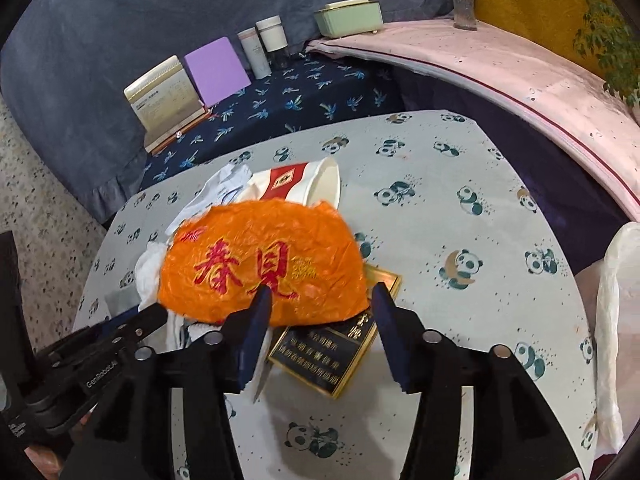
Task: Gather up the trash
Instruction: 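Grasp the second orange bag with the right tool while the left tool grasps white tissue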
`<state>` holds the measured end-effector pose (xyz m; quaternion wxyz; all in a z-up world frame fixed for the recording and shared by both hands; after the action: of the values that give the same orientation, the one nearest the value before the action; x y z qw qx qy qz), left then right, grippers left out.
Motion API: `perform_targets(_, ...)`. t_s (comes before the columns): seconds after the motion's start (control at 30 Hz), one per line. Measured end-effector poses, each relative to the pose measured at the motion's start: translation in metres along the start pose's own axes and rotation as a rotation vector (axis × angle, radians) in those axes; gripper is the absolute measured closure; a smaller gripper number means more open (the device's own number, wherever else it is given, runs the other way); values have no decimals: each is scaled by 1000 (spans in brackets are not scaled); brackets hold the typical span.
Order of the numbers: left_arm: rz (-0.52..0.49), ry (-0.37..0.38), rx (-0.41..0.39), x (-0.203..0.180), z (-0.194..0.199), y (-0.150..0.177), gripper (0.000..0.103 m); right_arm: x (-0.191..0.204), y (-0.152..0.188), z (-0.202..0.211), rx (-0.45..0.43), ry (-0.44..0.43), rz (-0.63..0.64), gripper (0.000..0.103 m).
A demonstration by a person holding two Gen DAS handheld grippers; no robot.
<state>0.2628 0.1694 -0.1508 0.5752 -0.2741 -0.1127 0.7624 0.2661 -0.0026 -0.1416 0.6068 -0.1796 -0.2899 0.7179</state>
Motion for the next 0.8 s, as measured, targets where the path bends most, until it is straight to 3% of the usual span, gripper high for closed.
perform_targets(0.07,2,5,-3,1,2,0,94,-3,-4,-4,0,-12,0,46)
perform_targets(0.17,3,13,-7,2,5,0,95,-6,-9,-13,-1,-36,-3,38)
perform_targets(0.33,1,12,-8,2,6,0,96,2,-11,-35,31,-128,8,38)
perform_targets(0.4,1,11,-6,2,6,0,96,7,-10,-35,30,-135,36,49)
perform_targets(0.47,2,10,-7,2,8,1,96,11,-8,-31,30,-131,60,73)
perform_targets(0.5,3,9,-9,1,9,1,96,14,-7,-28,29,-130,73,79)
perform_targets(0.57,5,12,-9,0,11,2,96,15,-4,-21,19,-131,82,85)
perform_targets(0.8,-5,42,-34,-13,35,8,97,13,-3,27,-62,-117,81,90)
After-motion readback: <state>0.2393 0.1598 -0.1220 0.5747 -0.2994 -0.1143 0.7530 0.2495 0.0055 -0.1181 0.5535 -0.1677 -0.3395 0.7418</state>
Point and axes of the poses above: each gripper's, at about its wrist camera, not at the fingertips, and z roughly against the way its jaws point, x to its left, y to its underside, the point moved 8 cm from there along -z, roughly the way its jaws point, and after that the axes turned 13 degrees about z, right-handed, at the moved point
